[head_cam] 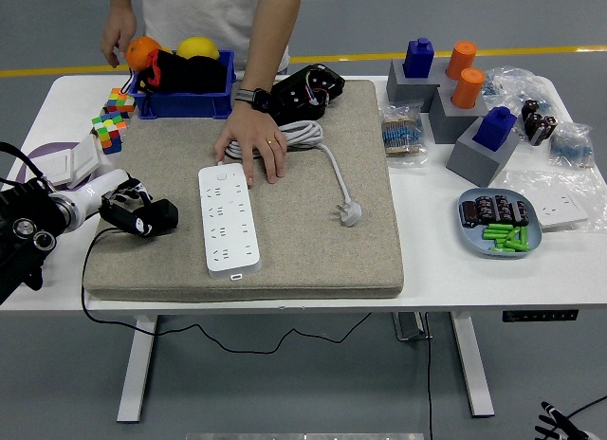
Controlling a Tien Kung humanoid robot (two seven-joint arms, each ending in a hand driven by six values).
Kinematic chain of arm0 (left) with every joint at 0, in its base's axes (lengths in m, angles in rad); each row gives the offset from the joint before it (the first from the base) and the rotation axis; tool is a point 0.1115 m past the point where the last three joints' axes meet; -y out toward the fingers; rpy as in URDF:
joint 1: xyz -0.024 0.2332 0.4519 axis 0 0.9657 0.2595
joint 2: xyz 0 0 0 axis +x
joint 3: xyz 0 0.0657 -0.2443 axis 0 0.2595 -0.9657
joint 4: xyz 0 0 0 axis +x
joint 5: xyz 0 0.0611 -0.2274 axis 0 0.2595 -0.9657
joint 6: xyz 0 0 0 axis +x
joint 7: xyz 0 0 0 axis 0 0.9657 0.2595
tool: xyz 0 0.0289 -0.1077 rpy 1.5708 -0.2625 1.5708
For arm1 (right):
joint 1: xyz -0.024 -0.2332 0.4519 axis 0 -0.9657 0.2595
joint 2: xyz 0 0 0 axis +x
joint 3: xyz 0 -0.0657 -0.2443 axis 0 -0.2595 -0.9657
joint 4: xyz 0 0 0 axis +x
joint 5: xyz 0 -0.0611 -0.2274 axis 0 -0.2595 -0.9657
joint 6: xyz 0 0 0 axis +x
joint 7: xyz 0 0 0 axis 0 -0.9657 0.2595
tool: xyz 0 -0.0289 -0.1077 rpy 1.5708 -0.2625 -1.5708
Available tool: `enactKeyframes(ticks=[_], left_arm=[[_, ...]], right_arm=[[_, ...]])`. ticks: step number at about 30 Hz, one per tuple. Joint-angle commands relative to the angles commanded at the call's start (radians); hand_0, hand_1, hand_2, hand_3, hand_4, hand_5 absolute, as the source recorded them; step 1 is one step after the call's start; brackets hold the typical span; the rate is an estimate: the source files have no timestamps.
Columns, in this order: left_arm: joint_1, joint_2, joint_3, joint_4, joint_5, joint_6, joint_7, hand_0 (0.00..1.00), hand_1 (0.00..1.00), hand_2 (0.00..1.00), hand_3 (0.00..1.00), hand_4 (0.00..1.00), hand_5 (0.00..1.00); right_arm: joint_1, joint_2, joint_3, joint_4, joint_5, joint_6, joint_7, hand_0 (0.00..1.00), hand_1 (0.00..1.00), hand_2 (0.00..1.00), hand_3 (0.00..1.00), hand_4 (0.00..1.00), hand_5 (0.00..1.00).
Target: Press the white button,pick up the black plug,place it near the board,insert it into the board
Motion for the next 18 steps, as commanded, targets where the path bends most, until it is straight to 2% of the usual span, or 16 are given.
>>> enactKeyframes(ticks=[1,6,7,12,13,18], left_arm=[[-0.001,-0.001,0.000,0.000,-0.006,0.003,-0.003,0.409,0.480,0.460,0.460,0.814,0.002],[-0.006,-0.003,0.007,0.002,-0.031,0.010,-0.017,0.409,0.480,0.460,0.460,0.814,0.002],[-0.007,-0.003,0.009,0.003,-0.034,0.010,-0.018,0.330,0.398,0.440,0.430,0.769,0.002],[-0.004,-0.003,0.011,0.001,-0.048,0.011,-0.029,0.330,0.398,0.440,0.430,0.769,0.002],[-0.003,-0.002,0.010,0.000,-0.050,0.011,-0.034,0.332,0.336,0.390,0.403,0.736,0.002],[0.004,0.002,0.003,-0.012,-0.045,0.021,-0.055,0.332,0.336,0.390,0.403,0.736,0.002]], right_arm=[[0.000,0.000,0.000,0.000,0.000,-0.001,0.001,0.798,0.695,0.685,0.658,0.756,0.573],[0.001,0.000,-0.003,0.001,0.002,-0.005,0.009,0.798,0.695,0.685,0.658,0.756,0.573],[0.001,0.000,-0.004,0.001,0.002,-0.006,0.010,0.798,0.695,0.685,0.658,0.756,0.573],[0.000,0.000,-0.004,0.000,0.003,-0.009,0.014,0.798,0.695,0.685,0.658,0.756,0.573],[0.000,-0.001,-0.005,0.000,0.003,-0.009,0.015,0.798,0.695,0.682,0.655,0.756,0.573],[-0.001,-0.002,-0.010,0.000,0.004,-0.011,0.017,0.798,0.695,0.682,0.655,0.756,0.573]])
